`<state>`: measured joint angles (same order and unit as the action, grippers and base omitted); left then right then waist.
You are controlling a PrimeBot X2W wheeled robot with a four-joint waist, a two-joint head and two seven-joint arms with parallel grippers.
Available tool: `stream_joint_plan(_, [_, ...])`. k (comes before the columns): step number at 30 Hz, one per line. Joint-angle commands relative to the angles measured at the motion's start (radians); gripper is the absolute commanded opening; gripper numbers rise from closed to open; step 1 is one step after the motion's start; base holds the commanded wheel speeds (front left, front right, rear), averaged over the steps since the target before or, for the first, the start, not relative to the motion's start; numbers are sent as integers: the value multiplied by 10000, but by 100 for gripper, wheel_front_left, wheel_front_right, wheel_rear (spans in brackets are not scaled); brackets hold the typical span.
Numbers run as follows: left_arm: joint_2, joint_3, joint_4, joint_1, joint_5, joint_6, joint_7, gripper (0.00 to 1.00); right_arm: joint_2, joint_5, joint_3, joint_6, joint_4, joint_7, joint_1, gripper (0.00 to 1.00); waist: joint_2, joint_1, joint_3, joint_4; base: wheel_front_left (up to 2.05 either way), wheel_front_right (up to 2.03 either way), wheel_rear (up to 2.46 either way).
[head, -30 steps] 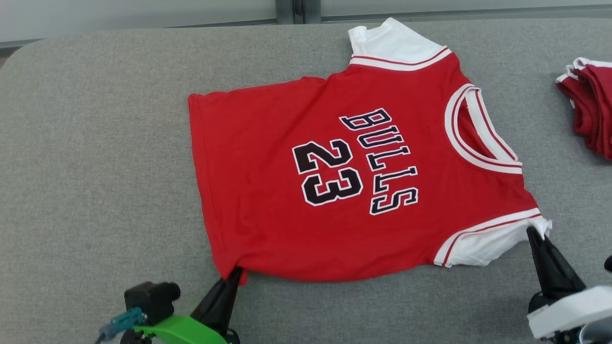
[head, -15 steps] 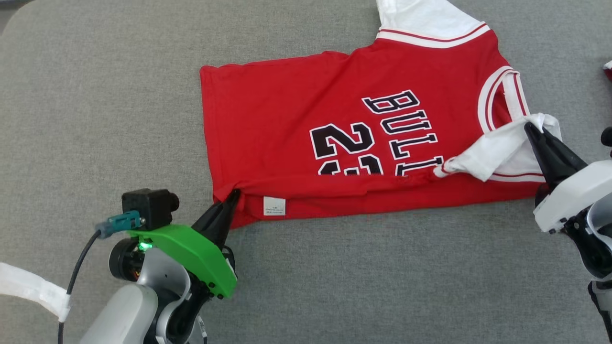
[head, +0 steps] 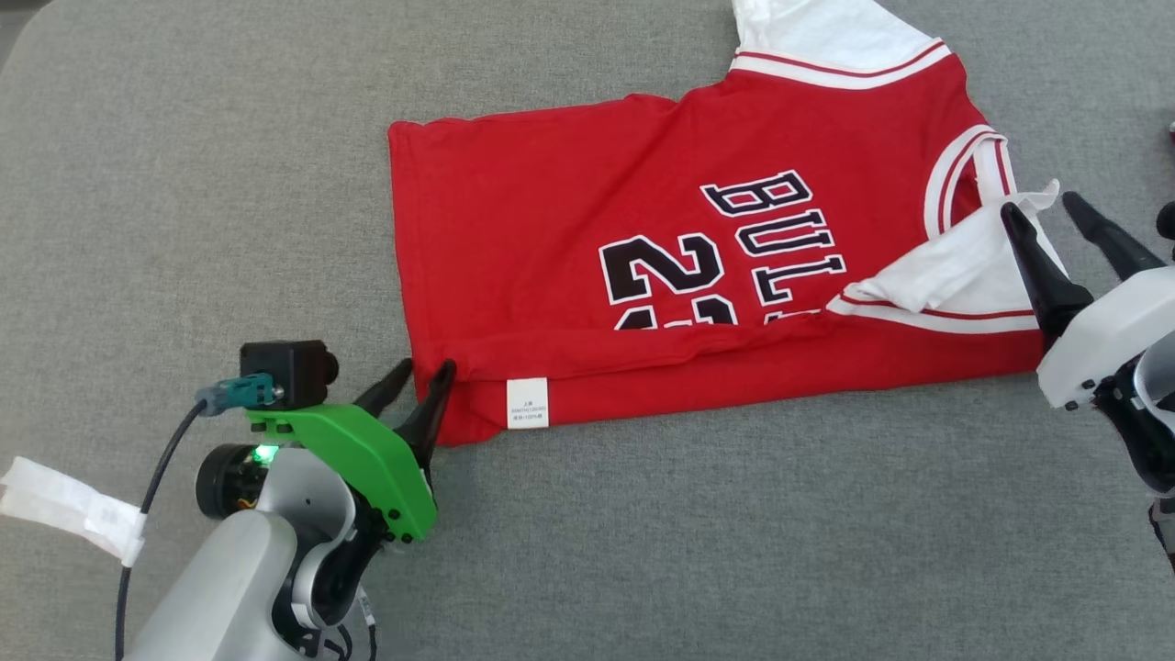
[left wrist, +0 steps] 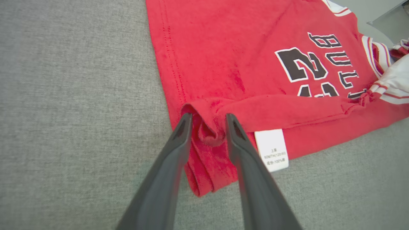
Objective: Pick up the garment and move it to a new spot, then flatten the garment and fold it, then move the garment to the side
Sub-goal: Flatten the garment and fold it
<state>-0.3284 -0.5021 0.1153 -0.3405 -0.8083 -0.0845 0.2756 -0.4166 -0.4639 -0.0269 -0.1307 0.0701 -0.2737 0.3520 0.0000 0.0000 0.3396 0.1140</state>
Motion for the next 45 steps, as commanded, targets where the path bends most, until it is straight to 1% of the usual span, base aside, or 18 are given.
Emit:
stream_joint_plan(1, [-114,126,96,-93,92,-117,-165,100,-170,213,27,3,-58,224,-75,100,0,0,-69,-22,0,0,0])
stream_joint_plan(5, [-118,472,117,281,108,-421,-703,100,-429,506,279,3,-411,609,-721,100,0,0,-228,-58,0,0,0])
stream_joint_plan(7, [-67,632,-57,633,-22,-558,-973,100,-535,550,314,3,-660,406,-1175,100,0,0,-230,-153,0,0,0])
stream_joint_plan(10, [-39,627,-432,1234,-198,-564,-1124,100,-681,624,385,3,-916,22,-1778,100,0,0,-120,-268,0,0,0])
stream_joint_plan(15, [-111,386,-893,1971,-411,-376,-1000,100,-815,1025,753,4,-972,-319,-2156,100,0,0,237,-231,0,0,0])
stream_joint_plan(17, [-148,387,-852,1927,-377,-317,-1000,100,-766,1099,814,4,-891,-481,-2094,100,0,0,336,-174,0,0,0])
stream_joint_plan(20, [4,423,-793,1650,-484,-277,-1053,100,-870,1228,766,4,-668,-895,-2015,100,0,0,429,-64,0,0,0])
stream_joint_plan(29, [142,262,-345,1206,-697,44,-752,100,-835,689,487,4,-489,-1814,-1924,100,0,0,589,-4,0,0,0])
stream_joint_plan(30, [183,258,-277,1150,-783,107,-714,85,-849,672,465,4,-445,-1877,-1875,100,0,0,627,-15,0,0,0])
stream_joint_plan(31, [207,245,-221,1095,-854,180,-659,56,-865,665,423,4,-405,-1940,-1828,100,0,0,663,-28,0,0,0])
stream_joint_plan(32, [210,209,-157,1030,-906,279,-623,23,-859,618,366,4,-328,-2020,-1764,100,0,0,693,-43,0,0,0])
stream_joint_plan(33, [228,212,-105,992,-966,329,-606,0,-833,564,307,4,-247,-2065,-1694,100,0,0,717,-60,0,0,0])
stream_joint_plan(34, [249,206,-28,944,-1019,402,-570,0,-826,516,233,4,-125,-2120,-1575,100,0,0,743,-76,0,0,0])
stream_joint_plan(35, [246,172,21,903,-1015,462,-535,0,-827,494,197,4,-38,-2122,-1467,85,0,0,758,-81,0,0,0])
stream_joint_plan(36, [248,157,89,852,-1013,513,-539,0,-793,382,148,4,60,-2082,-1326,26,0,0,765,-78,0,0,0])
stream_joint_plan(37, [252,154,135,822,-1056,575,-511,0,-763,242,69,4,157,-2134,-1256,0,0,0,758,-75,0,0,0])
stream_joint_plan(41, [82,152,253,726,-1253,854,-304,0,-1023,-306,-35,12,389,-2362,-1057,0,0,0,583,-21,0,0,0])
stream_joint_plan(45, [-333,271,-81,737,-1478,1118,-29,0,-1599,-960,144,12,10,-2563,-983,0,0,0,287,2,0,0,0])
